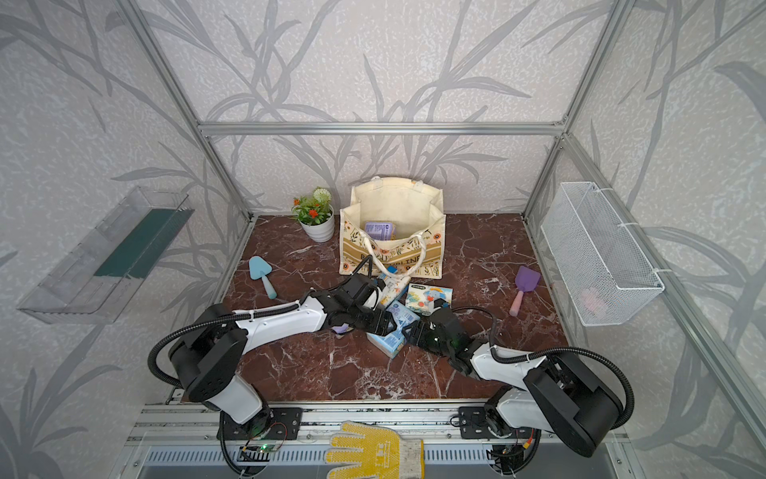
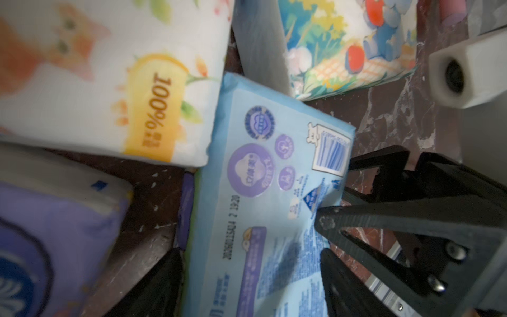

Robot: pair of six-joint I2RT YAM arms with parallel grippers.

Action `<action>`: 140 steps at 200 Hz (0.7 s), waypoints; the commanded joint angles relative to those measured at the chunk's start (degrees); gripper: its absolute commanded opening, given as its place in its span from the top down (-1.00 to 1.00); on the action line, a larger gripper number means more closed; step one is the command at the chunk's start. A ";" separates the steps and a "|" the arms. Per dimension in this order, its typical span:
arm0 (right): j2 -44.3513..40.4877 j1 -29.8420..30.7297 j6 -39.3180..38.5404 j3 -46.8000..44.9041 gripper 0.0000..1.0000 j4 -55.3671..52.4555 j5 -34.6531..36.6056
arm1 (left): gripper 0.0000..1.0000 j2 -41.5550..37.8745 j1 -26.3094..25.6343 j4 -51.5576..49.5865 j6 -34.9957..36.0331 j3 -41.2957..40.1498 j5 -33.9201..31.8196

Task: Put tissues into the canvas bag
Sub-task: Pick up the pack of facial tissues from the center of the board.

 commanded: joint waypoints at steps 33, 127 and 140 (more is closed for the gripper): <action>0.68 -3.86 -1.15 -1.19 -0.13 -1.31 -1.94 | -0.69 1.41 0.20 9.86 -6.45 -3.67 7.09; -0.54 -4.26 -2.89 -1.46 -0.05 -4.58 -1.92 | -0.69 2.37 1.88 14.44 -12.44 -7.55 9.31; -1.27 -4.30 -2.89 -1.78 -0.06 -5.32 -1.53 | -0.67 2.98 2.00 14.46 -12.88 -7.38 9.39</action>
